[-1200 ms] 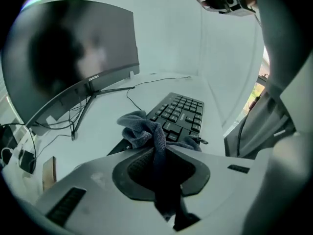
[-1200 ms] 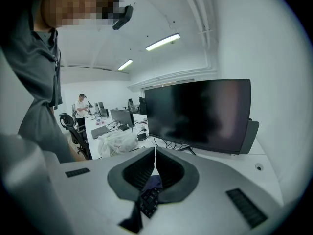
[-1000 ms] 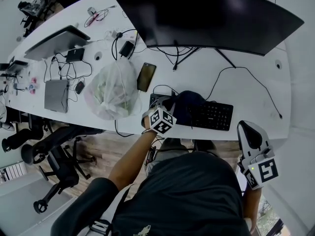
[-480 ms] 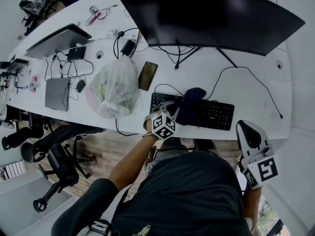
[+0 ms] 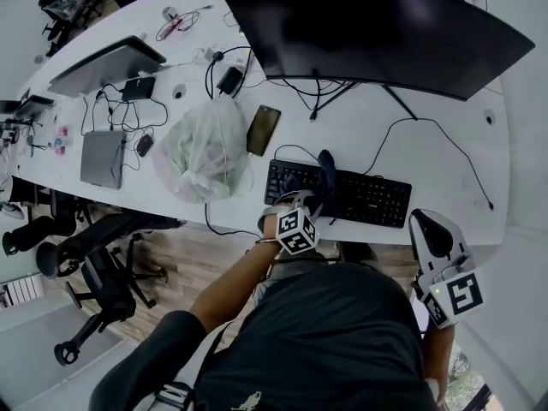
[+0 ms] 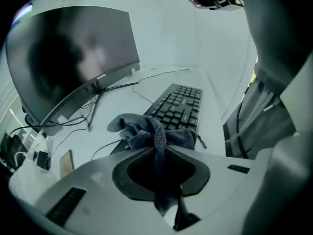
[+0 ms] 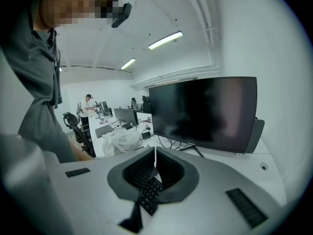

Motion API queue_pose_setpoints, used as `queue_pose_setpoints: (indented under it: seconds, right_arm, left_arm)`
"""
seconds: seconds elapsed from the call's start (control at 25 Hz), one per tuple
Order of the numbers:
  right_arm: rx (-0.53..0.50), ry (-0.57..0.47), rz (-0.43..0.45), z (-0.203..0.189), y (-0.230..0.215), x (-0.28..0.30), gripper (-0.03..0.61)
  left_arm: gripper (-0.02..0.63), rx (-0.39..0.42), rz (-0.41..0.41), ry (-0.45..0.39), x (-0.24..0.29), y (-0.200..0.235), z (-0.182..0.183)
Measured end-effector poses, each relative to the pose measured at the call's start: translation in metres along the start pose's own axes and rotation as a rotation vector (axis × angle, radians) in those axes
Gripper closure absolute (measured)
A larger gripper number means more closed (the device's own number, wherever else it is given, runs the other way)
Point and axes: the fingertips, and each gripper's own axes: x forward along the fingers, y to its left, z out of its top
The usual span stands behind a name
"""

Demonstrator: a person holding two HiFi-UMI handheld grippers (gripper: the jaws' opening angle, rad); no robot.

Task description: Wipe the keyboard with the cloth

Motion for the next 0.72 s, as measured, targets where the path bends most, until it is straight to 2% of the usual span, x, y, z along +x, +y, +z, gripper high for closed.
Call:
queue_pose_setpoints:
  seconds: [0.12, 0.16, 0.2, 0.28, 0.36, 0.44, 0.52, 0.6, 0.64, 0.72]
  right_arm:
    - [0.009, 0.006, -0.008, -0.003, -0.001, -0.001, 0.568]
    - [0.014, 0.008, -0.012, -0.005, -0.002, -0.001, 0.568]
    - [0.019, 0.009, -0.015, -0.006, -0.002, -0.002, 0.569]
    - [0.029, 0.009, -0.014, -0.007, -0.001, 0.0, 0.568]
    - [0.032, 0.003, -0.004, -0.006, 0.002, 0.001, 0.569]
    - [0.031, -0.002, 0.002, -0.003, 0.005, 0.003, 0.568]
    - [0.034, -0.001, 0.0, -0.005, 0.006, 0.003, 0.568]
    - [0.036, 0.002, -0.004, -0.007, 0.005, 0.003, 0.568]
    - [0.039, 0.002, -0.009, -0.009, 0.004, 0.001, 0.568]
    - [0.051, 0.005, -0.024, -0.013, 0.0, -0.003, 0.568]
  left_arm:
    - [0.565, -0.08, 0.104, 0.036, -0.027, 0.05, -0.034]
    - [0.565, -0.11, 0.111, 0.049, -0.031, 0.059, -0.044]
    - [0.565, -0.115, 0.096, 0.058, -0.03, 0.057, -0.049]
    - [0.565, -0.05, 0.049, 0.061, -0.017, 0.032, -0.045]
    - [0.565, 0.008, 0.003, 0.038, -0.005, 0.003, -0.024]
    - [0.565, 0.0, -0.076, -0.007, 0.003, -0.021, 0.003]
    - [0.565, 0.051, -0.12, -0.02, 0.009, -0.038, 0.02]
    - [0.565, 0.09, -0.078, -0.005, 0.007, -0.029, 0.015]
    - [0.565, 0.064, -0.031, 0.005, 0.002, -0.012, 0.006]
    - [0.565, -0.042, 0.088, 0.042, -0.014, 0.036, -0.025]
